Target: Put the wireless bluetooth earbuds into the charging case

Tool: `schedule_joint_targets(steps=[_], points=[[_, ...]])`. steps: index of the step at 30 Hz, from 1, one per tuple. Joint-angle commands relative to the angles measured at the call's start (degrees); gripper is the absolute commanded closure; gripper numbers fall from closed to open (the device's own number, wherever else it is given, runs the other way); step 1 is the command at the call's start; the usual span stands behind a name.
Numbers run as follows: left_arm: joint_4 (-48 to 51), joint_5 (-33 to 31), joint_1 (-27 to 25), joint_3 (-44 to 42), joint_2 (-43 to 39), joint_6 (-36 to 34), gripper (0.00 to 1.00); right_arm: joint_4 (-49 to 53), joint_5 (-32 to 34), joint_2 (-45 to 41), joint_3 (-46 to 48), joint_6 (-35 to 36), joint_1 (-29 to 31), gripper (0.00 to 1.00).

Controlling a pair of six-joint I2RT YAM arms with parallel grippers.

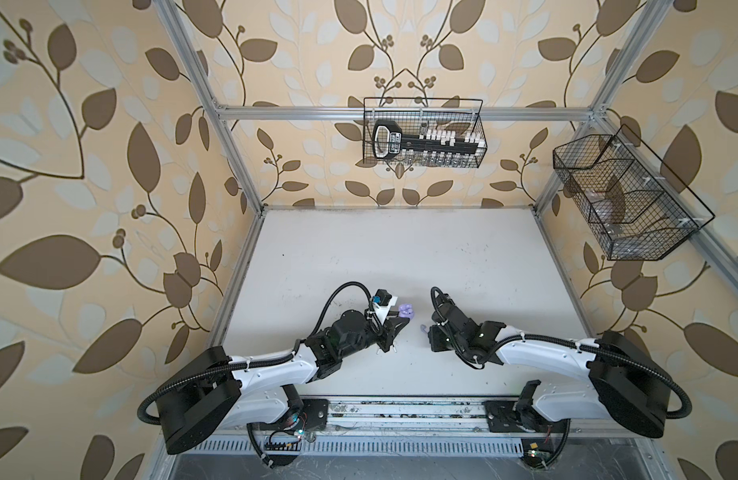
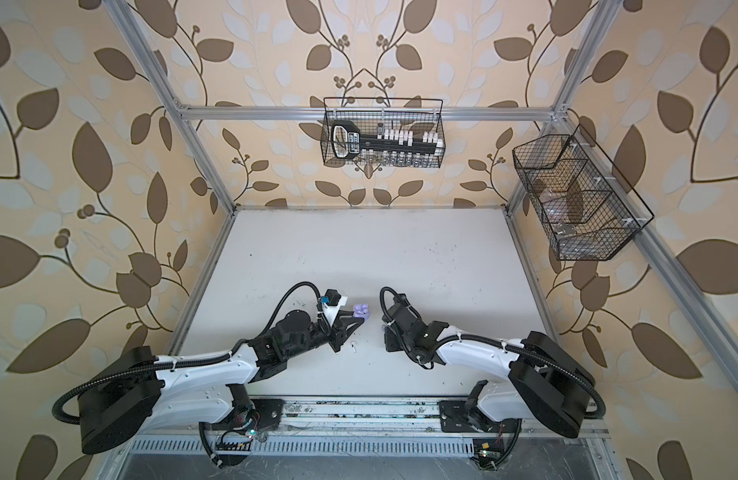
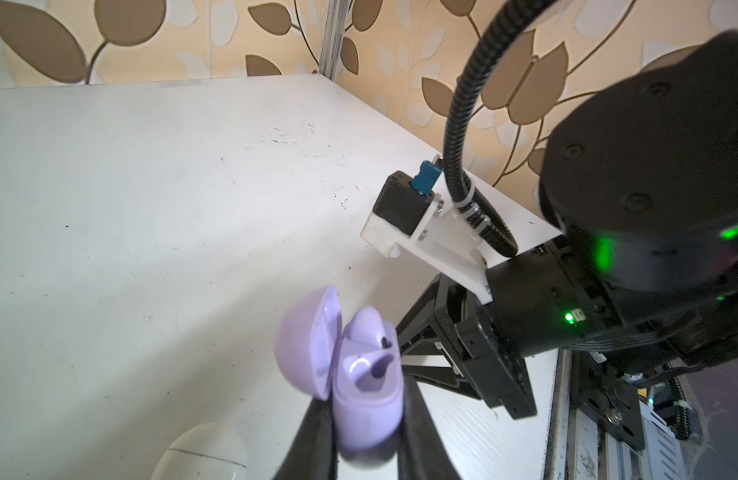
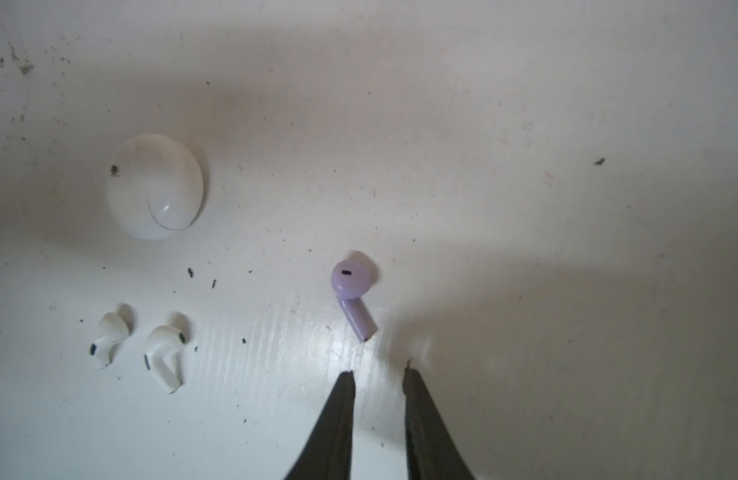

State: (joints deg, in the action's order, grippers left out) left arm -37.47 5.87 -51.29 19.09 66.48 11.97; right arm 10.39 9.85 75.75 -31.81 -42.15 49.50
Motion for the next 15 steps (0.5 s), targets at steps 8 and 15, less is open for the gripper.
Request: schedule_joint_targets(steps=[8, 15], points=[[-1.9, 0.1, 0.6, 0.6, -1.0, -0.4, 0.96, 4.4, 5.2, 5.5, -7.3, 2.1, 1.3, 0.71], [-1.7, -0.1, 0.6, 0.6, -0.7, -0.5, 0.96, 5.3, 6.9, 12.6, -12.4, 4.0, 1.2, 0.71]])
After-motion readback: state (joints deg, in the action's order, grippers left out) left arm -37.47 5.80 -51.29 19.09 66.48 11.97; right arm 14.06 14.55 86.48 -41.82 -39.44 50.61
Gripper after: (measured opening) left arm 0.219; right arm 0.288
